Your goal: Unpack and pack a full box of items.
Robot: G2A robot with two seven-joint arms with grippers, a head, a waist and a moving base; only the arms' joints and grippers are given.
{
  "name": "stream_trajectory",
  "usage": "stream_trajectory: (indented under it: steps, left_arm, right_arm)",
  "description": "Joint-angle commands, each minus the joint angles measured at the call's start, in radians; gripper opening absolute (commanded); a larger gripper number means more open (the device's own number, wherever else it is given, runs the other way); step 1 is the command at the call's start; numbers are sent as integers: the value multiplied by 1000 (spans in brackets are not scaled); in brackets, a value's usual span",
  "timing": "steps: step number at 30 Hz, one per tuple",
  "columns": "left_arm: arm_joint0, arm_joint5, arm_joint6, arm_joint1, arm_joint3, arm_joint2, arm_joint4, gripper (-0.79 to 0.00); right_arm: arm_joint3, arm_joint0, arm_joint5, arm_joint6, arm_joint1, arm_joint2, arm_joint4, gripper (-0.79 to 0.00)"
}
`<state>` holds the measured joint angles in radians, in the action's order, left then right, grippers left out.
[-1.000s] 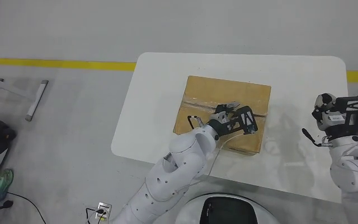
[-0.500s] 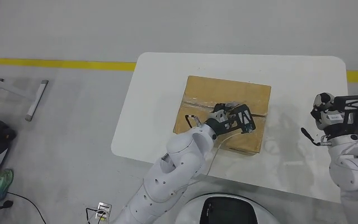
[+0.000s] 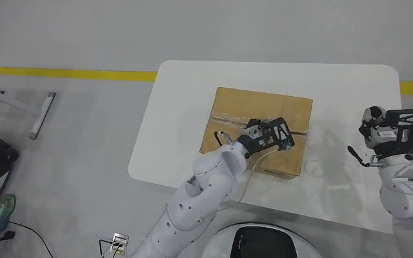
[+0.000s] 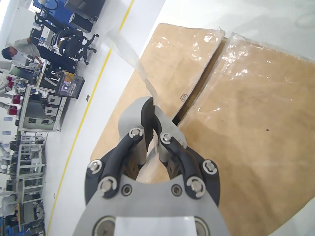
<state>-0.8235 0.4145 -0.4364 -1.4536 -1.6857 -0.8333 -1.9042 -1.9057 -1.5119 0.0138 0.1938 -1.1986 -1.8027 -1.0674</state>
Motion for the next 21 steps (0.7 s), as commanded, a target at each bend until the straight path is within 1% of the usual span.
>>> stream_trajectory:
  steps: [1, 4, 7, 11, 14, 17, 21]
  left_arm:
    - [0, -21, -5, 1, -10, -26, 3, -785]
    - [-6, -79, -21, 5, -33, -94, 1, -785]
    - [-14, -135, -45, 15, -69, -192, -16, -785]
    - [-37, -159, -69, 31, -118, -319, -58, -785]
    - [-60, -172, -77, 42, -129, -407, -82, -785]
    - [-81, -197, -83, 50, -127, -473, -108, -785]
    - [-109, -232, -90, 56, -119, -528, -125, -785]
  right_arm:
    - [-8, 3, 4, 4, 0, -1, 8, -785]
    - [-22, 7, 8, 13, 0, -6, 24, -785]
    - [-38, 11, 17, 24, 0, -11, 41, -785]
    - [-54, 14, 30, 40, 1, -10, 63, -785]
    - [-66, 16, 39, 50, 1, -2, 69, -785]
    - [-74, 17, 44, 54, 1, 7, 68, -785]
    - [-83, 16, 47, 64, 0, 15, 77, -785]
